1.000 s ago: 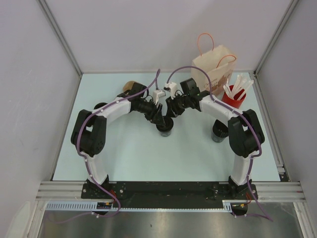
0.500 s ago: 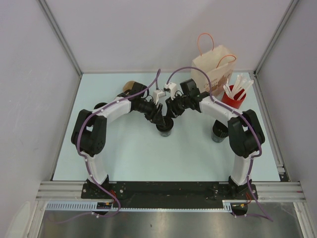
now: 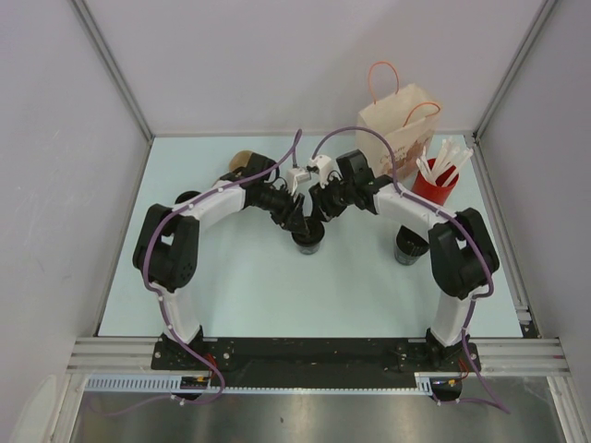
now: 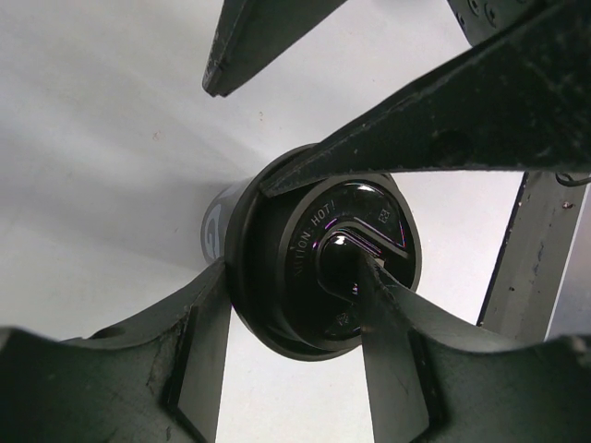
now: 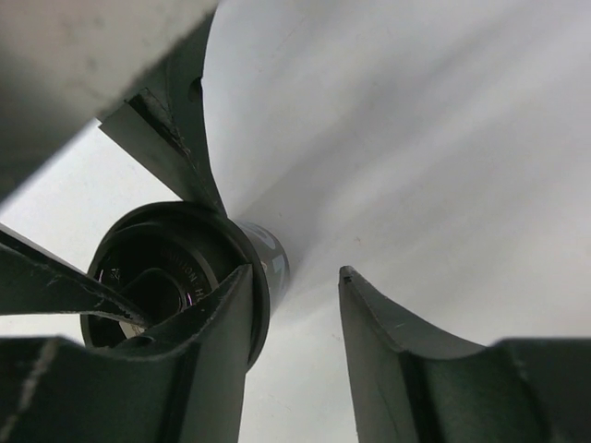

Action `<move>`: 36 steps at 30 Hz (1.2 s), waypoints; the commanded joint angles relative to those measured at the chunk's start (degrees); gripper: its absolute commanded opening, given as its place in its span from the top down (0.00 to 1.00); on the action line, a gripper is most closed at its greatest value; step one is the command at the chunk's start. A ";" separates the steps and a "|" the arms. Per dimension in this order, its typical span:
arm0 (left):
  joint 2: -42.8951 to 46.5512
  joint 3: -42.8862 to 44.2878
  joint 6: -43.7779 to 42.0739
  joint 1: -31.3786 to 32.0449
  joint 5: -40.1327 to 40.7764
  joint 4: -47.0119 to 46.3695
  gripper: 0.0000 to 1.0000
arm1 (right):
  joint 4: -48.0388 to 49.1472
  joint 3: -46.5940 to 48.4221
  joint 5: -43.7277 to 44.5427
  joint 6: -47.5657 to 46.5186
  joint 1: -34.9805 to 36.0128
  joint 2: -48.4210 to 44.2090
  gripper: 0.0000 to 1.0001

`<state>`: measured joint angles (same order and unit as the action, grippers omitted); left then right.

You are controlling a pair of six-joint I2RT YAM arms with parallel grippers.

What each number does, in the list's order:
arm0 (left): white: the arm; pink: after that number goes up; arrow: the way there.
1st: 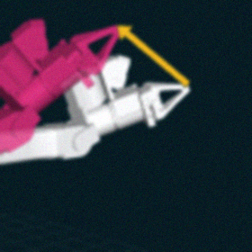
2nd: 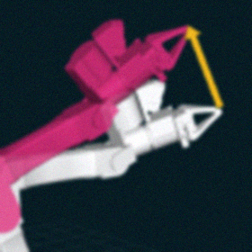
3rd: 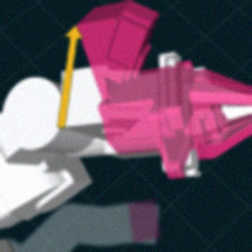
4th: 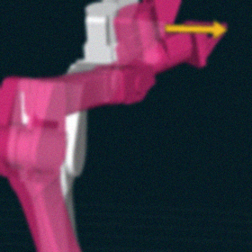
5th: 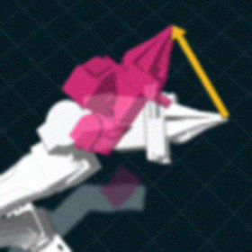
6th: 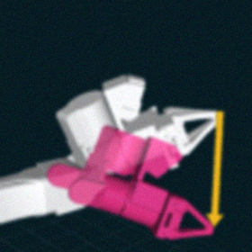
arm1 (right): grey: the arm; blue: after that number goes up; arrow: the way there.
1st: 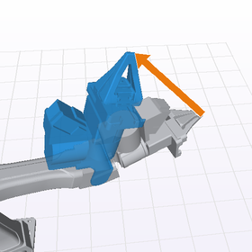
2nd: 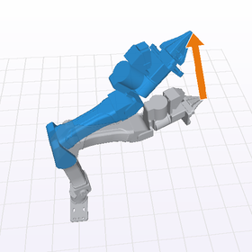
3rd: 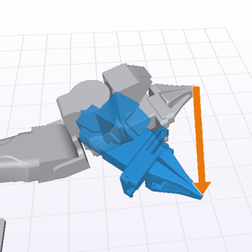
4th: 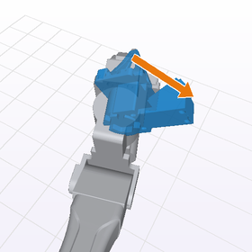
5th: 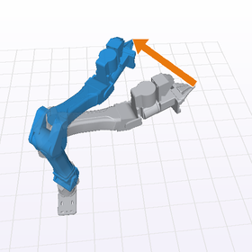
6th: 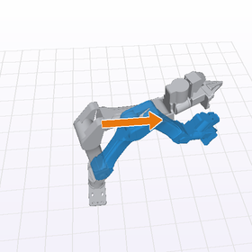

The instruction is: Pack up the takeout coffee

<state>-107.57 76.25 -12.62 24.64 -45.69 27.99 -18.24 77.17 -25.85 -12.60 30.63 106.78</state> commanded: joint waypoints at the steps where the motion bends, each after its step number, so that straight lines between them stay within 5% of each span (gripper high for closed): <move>1: -5.81 -3.91 -9.26 1.46 17.22 6.82 0.53 | -15.86 -4.93 8.19 -5.33 1.54 2.83 0.52; 15: -6.07 -2.42 -9.00 1.55 16.78 6.82 0.52 | -19.72 3.25 -17.73 -2.69 -8.04 -2.63 0.26; 36: -8.54 3.12 -5.93 -0.38 14.32 8.14 0.52 | -16.75 2.20 -23.38 3.98 -9.54 -0.79 0.22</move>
<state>-111.18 82.26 -13.76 25.10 -46.92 31.86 -37.69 79.26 -49.43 -12.38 20.80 104.99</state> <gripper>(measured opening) 0.503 0.784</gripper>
